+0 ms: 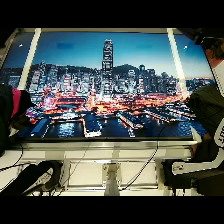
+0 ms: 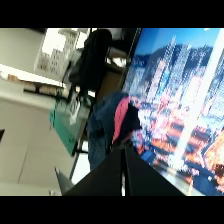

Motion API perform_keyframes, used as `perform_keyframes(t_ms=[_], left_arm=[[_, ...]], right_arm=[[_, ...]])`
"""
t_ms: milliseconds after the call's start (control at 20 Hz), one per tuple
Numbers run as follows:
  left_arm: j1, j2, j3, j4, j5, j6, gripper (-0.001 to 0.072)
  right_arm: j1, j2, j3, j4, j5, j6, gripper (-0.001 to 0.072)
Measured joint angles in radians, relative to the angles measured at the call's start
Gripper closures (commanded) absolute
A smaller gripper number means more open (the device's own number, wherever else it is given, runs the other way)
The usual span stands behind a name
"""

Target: Fold the clothes and pants, and hang the long-sleeved shirts on hangers.

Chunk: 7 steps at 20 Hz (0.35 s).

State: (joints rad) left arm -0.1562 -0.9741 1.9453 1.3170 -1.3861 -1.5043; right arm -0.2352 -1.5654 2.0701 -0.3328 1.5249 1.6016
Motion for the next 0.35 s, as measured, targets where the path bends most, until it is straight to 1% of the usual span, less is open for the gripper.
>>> perform_keyframes(t_ms=[350], left_arm=[[0.0, 0.015, 0.0, 0.01, -0.044, -0.004, 0.0697]], right_arm=[[0.04, 0.0, 0.0, -0.013, 0.0, 0.0, 0.0685]])
